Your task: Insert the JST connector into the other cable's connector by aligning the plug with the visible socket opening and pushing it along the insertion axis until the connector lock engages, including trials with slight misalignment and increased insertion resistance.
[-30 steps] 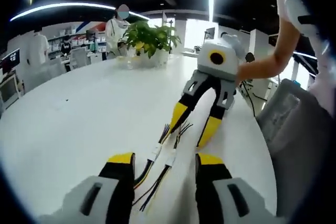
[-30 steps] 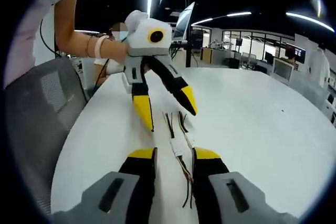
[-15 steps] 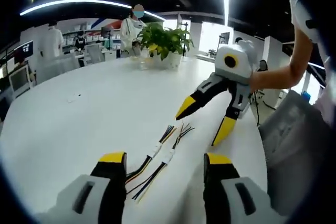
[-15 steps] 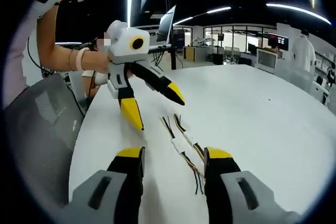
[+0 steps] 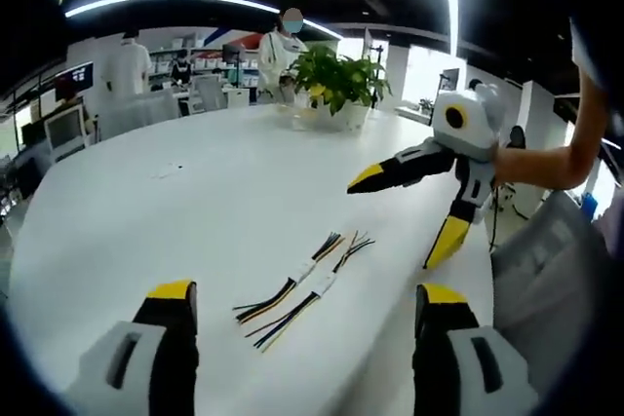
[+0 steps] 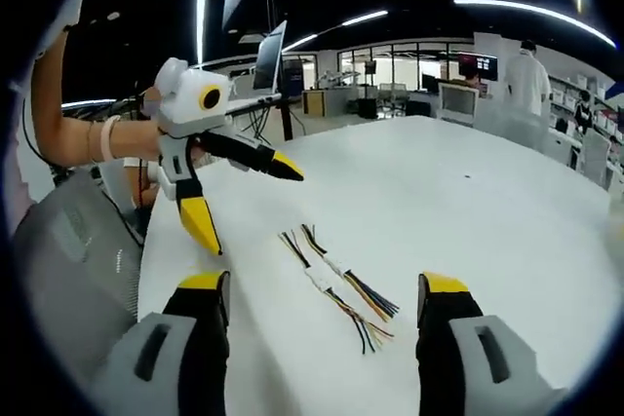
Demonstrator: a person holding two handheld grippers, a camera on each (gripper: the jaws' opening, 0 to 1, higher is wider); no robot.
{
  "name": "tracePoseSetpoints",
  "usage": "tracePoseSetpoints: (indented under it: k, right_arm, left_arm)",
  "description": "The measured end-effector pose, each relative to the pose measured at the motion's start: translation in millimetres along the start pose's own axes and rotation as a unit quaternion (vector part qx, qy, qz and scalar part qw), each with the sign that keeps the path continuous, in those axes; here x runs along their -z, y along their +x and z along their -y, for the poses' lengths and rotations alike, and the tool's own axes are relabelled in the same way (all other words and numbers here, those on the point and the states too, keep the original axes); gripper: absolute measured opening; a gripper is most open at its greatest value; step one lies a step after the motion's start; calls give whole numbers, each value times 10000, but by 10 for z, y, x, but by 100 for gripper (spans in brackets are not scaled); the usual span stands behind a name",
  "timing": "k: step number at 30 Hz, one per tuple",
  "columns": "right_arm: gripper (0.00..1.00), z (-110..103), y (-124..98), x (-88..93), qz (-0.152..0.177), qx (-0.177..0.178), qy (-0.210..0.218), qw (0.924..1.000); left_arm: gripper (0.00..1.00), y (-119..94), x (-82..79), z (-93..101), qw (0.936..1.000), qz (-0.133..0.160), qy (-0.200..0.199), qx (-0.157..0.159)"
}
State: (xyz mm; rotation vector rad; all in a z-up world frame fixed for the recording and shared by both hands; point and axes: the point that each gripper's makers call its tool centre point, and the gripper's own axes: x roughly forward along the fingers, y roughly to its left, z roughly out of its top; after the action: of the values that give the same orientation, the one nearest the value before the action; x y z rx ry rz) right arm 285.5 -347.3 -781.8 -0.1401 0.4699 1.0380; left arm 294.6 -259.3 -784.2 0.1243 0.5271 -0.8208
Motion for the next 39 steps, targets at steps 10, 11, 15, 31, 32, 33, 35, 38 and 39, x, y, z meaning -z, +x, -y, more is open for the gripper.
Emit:
tracePoseSetpoints:
  k: [10,11,15,31,32,33,35,38,39]
  right_arm:
    - [100,-72,-197,-26,-192,344,615,9973]
    - [100,-95,-212,-38,-190,326,643,9972]
    - [100,-152,-302,-123,-137,431,673,9967]
    - [100,-257,-742,-460,220,1059,448,9931]
    - [100,-261,-760,-436,150,1103,517,9924]
    - [100,-269,-769,-421,120,1109,571,9921]
    - [100,-307,-786,-379,95,1059,673,9921]
    - [100,-330,-813,-313,68,1078,757,9913]
    - [100,-333,-821,-297,66,1095,771,9910]
  left_arm:
    - [96,-218,-125,88,9998,129,-118,-139]
    - [98,-239,-146,100,9997,170,-140,-145]
    - [99,-340,-189,135,9994,241,-94,-248]
    - [99,-741,-320,283,9957,423,103,-821]
    - [99,-761,-329,293,9954,439,110,-849]
    - [99,-780,-335,307,9952,448,118,-861]
    - [99,-818,-350,333,9947,483,96,-904]
    - [99,-880,-351,359,9929,561,61,-1046]
    - [99,-893,-339,351,9920,570,86,-1121]
